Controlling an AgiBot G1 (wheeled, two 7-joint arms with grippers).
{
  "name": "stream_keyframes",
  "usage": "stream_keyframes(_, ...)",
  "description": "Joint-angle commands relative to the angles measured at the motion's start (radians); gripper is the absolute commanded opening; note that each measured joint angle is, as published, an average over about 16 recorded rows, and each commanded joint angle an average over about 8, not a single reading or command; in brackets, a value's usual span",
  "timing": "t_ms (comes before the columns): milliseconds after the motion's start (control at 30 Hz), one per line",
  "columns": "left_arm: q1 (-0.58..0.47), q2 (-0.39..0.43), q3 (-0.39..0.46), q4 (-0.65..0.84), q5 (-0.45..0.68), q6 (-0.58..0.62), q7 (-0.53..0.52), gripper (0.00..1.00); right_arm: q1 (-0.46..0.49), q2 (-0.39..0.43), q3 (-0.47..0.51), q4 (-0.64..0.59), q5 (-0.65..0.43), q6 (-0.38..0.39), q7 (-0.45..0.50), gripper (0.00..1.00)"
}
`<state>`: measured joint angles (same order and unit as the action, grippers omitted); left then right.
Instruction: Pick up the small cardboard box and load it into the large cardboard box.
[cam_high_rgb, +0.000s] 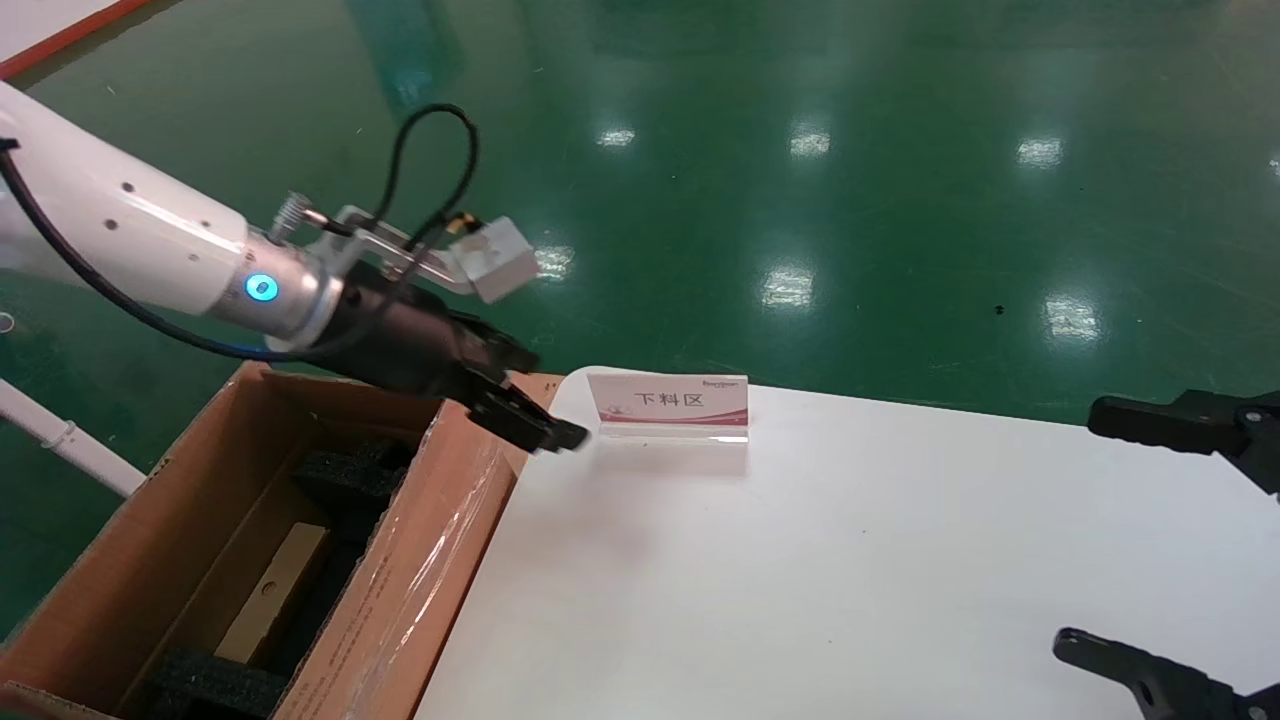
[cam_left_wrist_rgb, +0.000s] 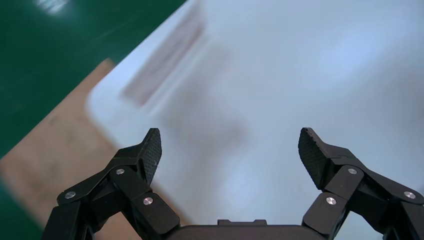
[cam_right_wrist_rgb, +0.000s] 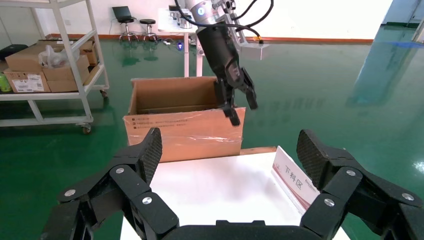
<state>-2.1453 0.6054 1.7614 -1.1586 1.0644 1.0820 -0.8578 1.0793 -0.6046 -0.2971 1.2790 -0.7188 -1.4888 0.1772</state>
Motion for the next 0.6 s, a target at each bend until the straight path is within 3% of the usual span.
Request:
stream_keyframes(33, 0.05, 0.0, -0.069, -0.006, -0.016, 0.019, 0.031, 1.0, 0.0, 0.0, 0.0, 0.0, 0.0, 0.0, 0.0, 1.0)
stream_keyframes(600, 0.475, 0.003, -0.657, -0.056, -0.148, 0.183, 0.297, 1.0, -0.001, -0.002, 0.005, 0.001, -0.003, -0.002, 0.003, 1.0)
